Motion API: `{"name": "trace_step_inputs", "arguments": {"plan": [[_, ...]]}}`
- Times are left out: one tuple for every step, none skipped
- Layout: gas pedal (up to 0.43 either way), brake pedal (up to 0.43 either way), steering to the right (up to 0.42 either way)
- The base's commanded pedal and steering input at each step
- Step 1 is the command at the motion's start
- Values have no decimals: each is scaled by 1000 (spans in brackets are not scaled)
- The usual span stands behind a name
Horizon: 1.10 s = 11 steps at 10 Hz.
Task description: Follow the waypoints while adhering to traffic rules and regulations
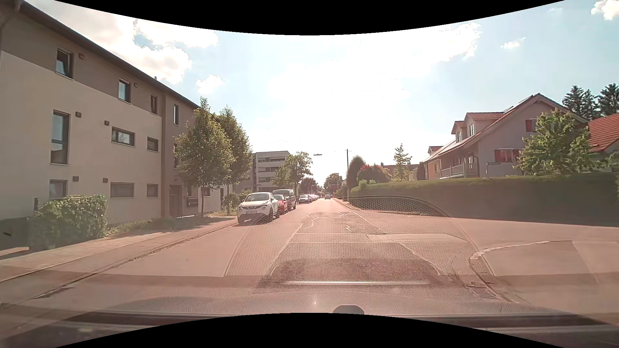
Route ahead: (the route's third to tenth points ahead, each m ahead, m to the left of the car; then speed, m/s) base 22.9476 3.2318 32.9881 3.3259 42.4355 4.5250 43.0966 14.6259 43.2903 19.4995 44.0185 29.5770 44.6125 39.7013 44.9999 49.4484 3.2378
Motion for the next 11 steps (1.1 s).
{"name": "trace_step_inputs", "arguments": {"plan": [[0,61,0],[0,61,0],[0,55,0],[0,49,0],[0,43,0],[0,30,0],[0,30,0],[0,43,0],[0,55,0],[0,55,0],[0,49,0]]}}
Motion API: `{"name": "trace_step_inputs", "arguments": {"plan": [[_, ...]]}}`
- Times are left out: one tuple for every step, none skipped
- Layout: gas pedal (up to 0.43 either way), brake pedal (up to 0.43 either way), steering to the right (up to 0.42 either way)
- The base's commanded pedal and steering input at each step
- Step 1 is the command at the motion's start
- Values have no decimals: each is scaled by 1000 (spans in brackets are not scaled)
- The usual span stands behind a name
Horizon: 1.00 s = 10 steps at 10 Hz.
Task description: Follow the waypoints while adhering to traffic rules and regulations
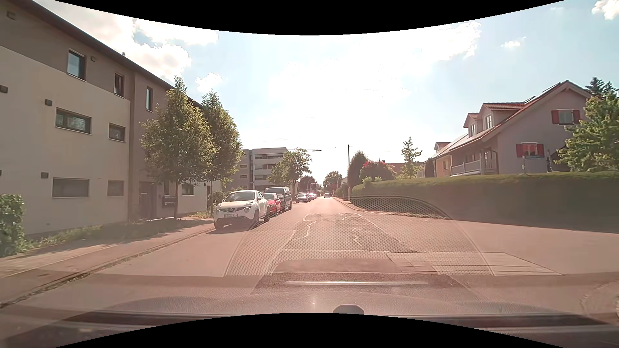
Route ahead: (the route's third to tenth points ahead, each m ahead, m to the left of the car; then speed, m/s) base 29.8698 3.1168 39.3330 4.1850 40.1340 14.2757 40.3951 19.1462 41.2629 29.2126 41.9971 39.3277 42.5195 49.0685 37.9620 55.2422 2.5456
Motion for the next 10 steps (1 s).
{"name": "trace_step_inputs", "arguments": {"plan": [[0,49,0],[0,43,0],[0,37,0],[0,37,0],[0,37,0],[0,37,0],[0,37,0],[0,37,0],[0,18,0],[0,0,0]]}}
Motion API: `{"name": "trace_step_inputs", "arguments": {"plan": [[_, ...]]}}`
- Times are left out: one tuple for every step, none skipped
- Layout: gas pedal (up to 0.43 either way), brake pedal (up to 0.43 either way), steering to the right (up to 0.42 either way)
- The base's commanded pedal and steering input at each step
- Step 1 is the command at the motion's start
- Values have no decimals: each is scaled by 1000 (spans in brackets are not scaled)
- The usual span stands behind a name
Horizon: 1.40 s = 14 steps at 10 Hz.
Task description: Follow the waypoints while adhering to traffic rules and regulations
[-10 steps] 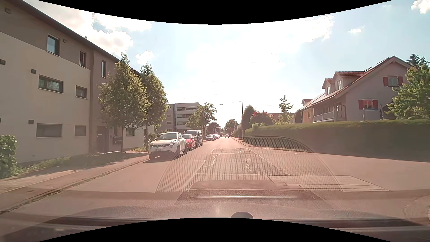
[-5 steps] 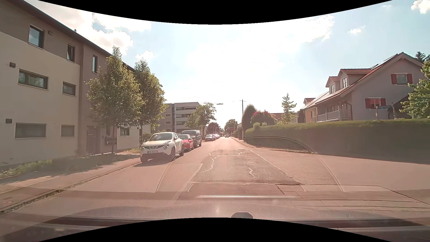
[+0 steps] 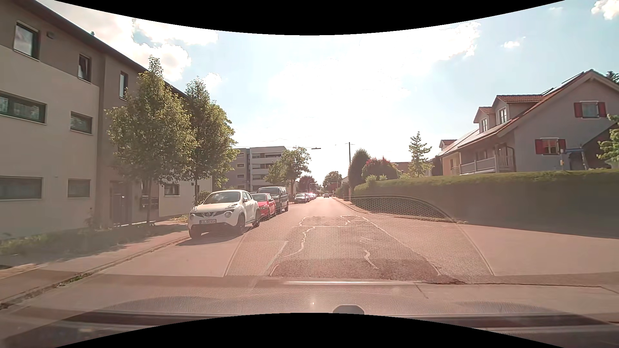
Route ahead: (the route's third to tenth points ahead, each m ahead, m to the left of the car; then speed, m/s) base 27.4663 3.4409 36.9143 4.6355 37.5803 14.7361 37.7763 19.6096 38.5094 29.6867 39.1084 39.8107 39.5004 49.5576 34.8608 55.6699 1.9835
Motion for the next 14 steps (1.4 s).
{"name": "trace_step_inputs", "arguments": {"plan": [[0,0,0],[0,0,0],[0,0,0],[0,0,0],[0,0,0],[20,0,0],[47,0,-1],[98,0,-1],[118,0,-1],[138,0,-1],[157,0,-1],[169,0,-1],[260,0,-1],[260,0,-1]]}}
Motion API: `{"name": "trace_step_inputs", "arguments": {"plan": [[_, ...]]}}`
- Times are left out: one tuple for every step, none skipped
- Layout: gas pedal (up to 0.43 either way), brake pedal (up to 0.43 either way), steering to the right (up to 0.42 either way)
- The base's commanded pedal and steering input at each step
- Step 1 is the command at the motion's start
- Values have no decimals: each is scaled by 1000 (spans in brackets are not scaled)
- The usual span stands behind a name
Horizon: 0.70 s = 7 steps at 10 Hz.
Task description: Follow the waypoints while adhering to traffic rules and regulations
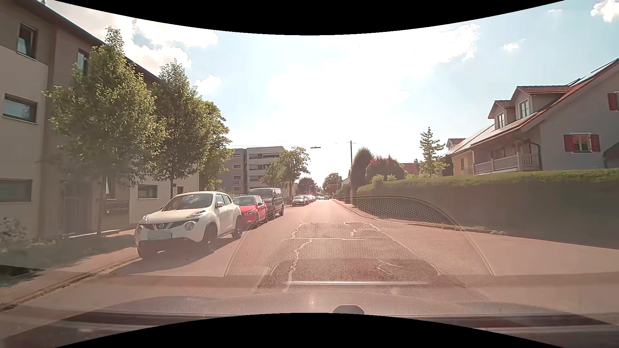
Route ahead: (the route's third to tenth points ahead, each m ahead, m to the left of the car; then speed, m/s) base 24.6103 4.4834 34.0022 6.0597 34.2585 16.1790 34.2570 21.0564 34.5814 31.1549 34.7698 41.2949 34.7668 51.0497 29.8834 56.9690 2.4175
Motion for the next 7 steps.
{"name": "trace_step_inputs", "arguments": {"plan": [[260,0,-1],[260,0,-1],[260,0,0],[260,0,1],[260,0,1],[260,0,2],[248,0,4]]}}
